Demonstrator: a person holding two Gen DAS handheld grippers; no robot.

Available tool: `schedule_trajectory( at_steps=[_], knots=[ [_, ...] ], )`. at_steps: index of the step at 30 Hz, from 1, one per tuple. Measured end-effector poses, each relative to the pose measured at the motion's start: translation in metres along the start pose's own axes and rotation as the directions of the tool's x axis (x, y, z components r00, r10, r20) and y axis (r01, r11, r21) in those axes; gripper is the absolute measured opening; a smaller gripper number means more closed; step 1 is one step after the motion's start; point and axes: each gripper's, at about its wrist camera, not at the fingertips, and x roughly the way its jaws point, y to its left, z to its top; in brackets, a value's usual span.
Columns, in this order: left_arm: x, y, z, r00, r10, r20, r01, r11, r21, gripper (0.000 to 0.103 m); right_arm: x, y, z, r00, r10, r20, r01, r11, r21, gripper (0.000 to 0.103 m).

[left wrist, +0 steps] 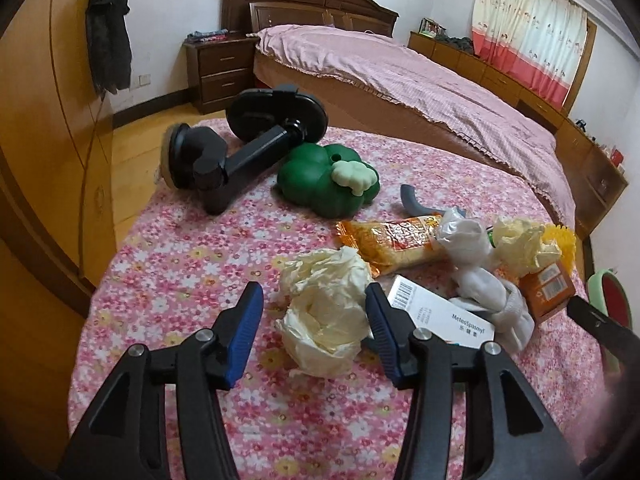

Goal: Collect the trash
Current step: 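Grasp the crumpled cream plastic bag with the left tool, then grasp the orange box with the right tool while the left holds the bag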

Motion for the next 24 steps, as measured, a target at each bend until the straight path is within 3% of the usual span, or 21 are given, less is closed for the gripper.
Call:
schedule_trajectory(
  at_steps=[11,24],
  knots=[
    [0.019,-0.004,0.000,0.997,-0.070,-0.025,0.070,0.997,-0.022,0.054,0.030,0.015,0.008,0.999,0.021,-0.025,-0.022,0.999,-0.024,0.071],
    [0.018,-0.007,0.000,0.996,-0.084,0.000,0.084,0.996,-0.009,0.047,0.024,0.030,0.021,0.998,0.058,-0.013,-0.058,0.998,-0.005,0.071]
  ],
)
